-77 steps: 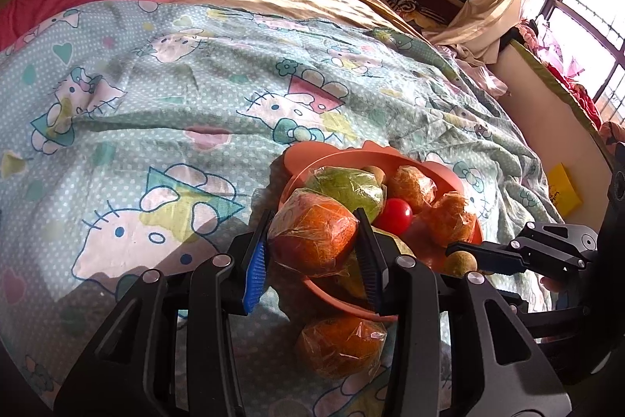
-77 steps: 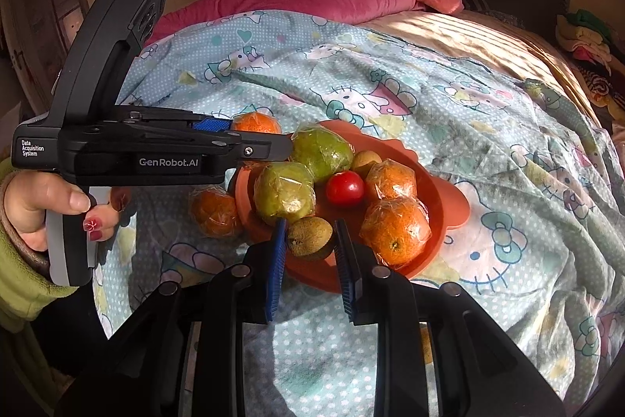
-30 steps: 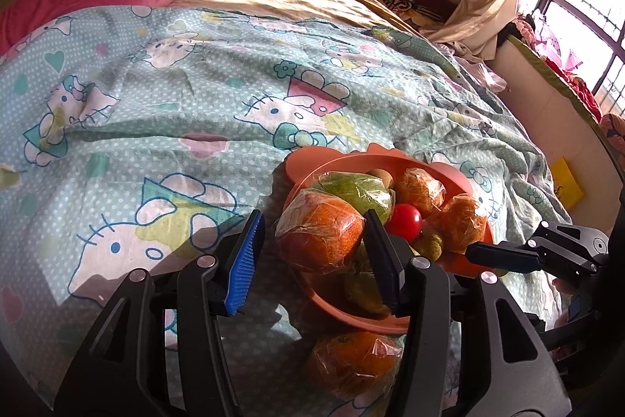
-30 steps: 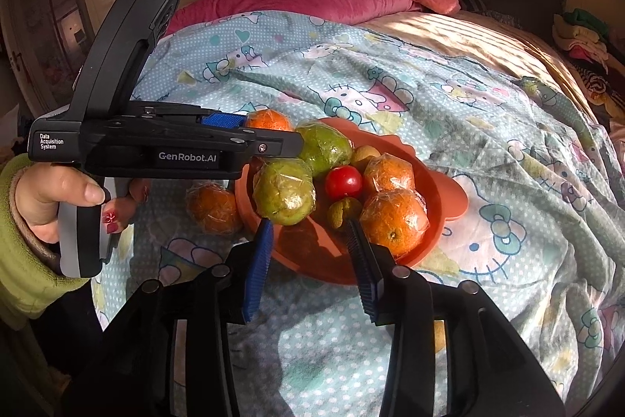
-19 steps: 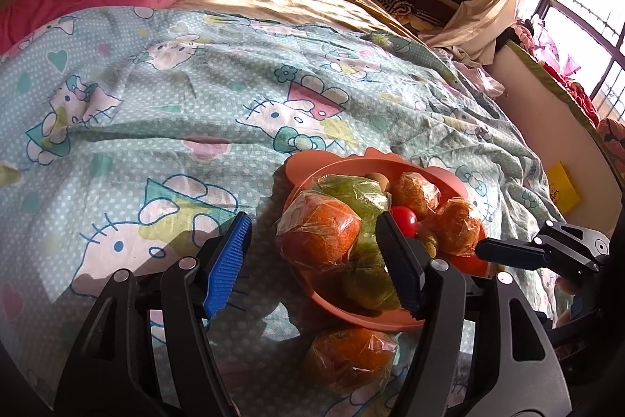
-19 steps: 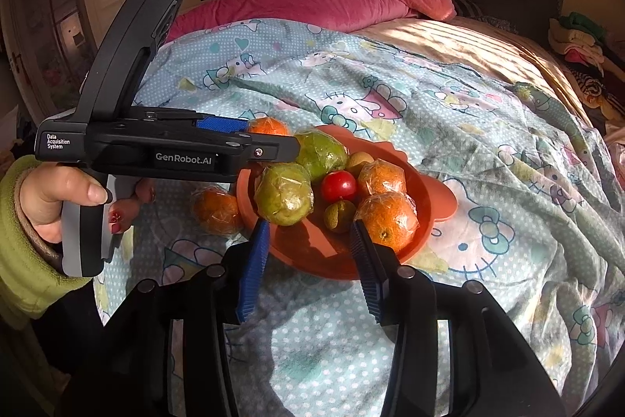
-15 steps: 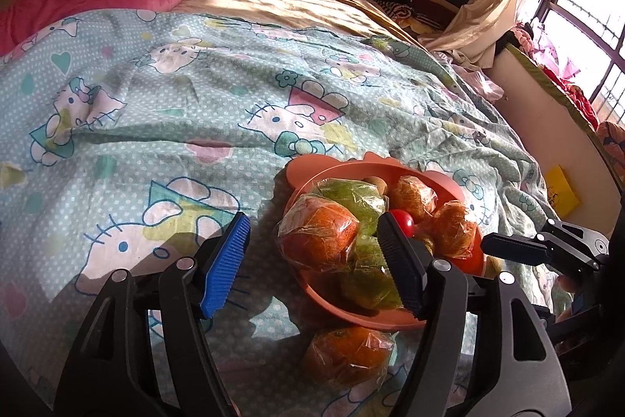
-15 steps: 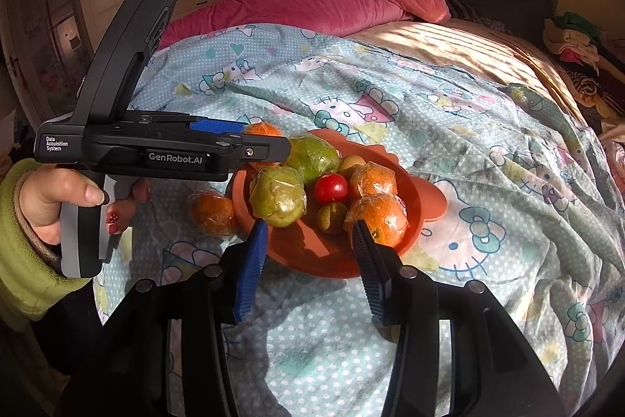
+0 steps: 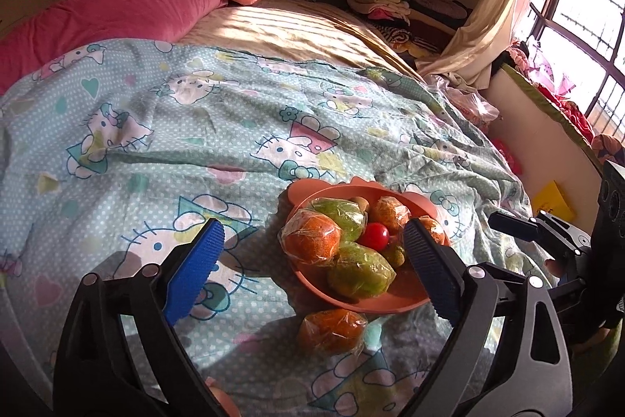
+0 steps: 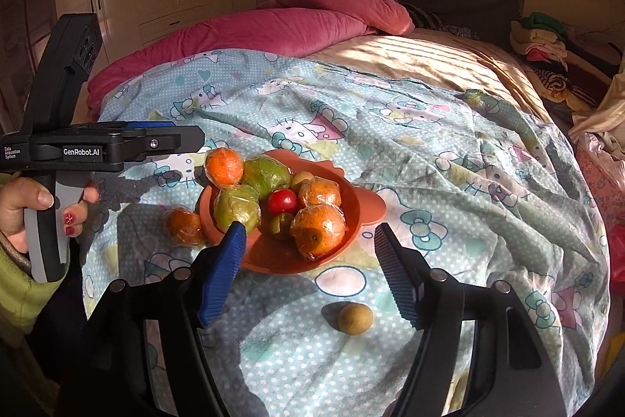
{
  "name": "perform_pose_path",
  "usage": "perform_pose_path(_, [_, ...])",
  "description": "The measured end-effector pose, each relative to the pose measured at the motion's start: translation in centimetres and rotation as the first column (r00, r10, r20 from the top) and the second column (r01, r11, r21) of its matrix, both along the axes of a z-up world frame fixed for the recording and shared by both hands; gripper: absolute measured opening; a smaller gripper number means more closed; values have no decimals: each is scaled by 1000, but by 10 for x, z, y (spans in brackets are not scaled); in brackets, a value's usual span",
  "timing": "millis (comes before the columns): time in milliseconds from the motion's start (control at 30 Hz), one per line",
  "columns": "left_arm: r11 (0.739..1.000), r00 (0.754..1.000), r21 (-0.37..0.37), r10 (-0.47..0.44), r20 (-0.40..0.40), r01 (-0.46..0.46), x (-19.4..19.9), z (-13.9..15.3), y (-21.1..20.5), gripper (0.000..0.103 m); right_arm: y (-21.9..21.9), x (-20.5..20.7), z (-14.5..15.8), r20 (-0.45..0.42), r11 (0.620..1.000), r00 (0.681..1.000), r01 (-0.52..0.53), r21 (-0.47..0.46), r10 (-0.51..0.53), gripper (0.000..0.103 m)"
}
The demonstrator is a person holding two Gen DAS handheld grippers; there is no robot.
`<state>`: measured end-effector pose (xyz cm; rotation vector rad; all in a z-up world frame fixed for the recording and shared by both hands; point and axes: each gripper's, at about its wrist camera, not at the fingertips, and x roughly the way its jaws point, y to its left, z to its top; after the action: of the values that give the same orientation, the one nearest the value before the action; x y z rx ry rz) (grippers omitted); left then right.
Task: Organize fruits
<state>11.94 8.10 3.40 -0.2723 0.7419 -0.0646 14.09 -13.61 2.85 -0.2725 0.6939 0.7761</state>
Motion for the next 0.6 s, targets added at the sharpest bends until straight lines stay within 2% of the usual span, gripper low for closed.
perform_pose_path(600, [999, 995, 25, -23, -94, 25, -29, -27, -13, 93, -22, -6, -29, -49, 997, 997, 49, -62, -52, 72])
